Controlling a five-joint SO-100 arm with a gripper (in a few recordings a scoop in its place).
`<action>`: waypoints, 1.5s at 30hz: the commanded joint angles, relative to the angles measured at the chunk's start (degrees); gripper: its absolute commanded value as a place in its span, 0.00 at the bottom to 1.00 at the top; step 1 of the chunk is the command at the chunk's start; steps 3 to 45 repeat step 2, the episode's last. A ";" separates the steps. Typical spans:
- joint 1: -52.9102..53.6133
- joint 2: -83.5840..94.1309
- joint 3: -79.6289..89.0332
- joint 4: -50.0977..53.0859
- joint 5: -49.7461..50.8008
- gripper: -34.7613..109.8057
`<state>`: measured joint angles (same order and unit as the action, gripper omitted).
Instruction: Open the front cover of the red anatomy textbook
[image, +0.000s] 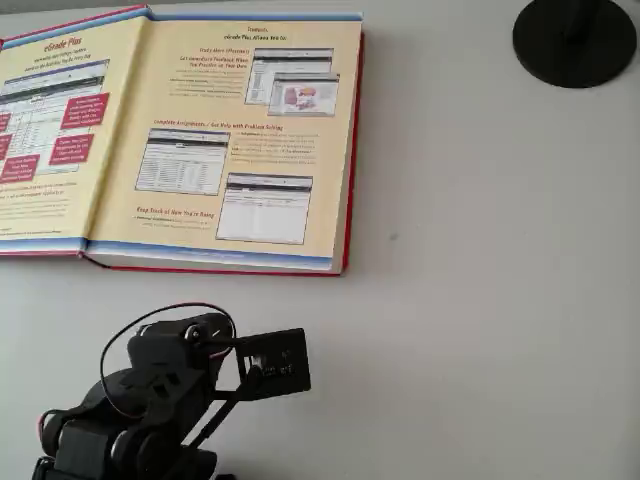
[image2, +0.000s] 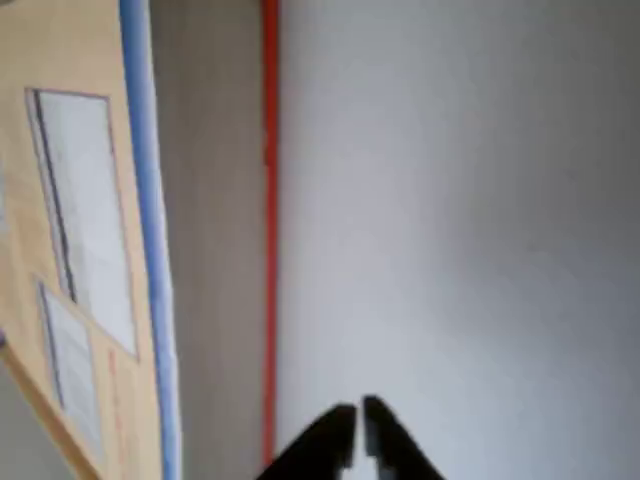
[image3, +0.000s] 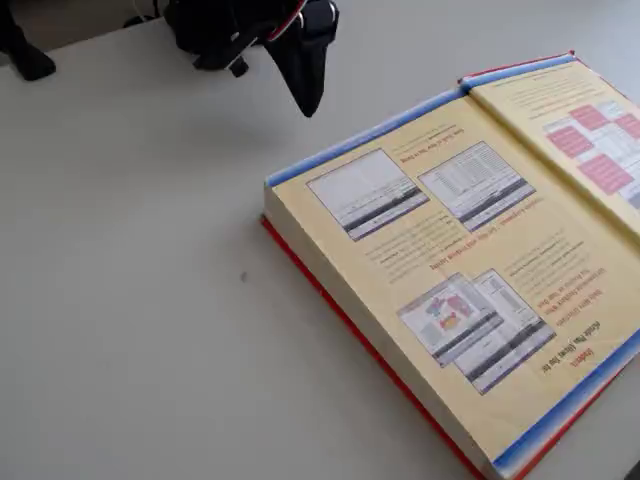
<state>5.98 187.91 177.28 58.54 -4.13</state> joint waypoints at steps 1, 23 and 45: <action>0.62 0.44 -3.16 0.18 0.18 0.24; 0.62 0.44 -3.16 0.18 0.18 0.24; 0.62 0.44 -3.16 0.18 0.18 0.24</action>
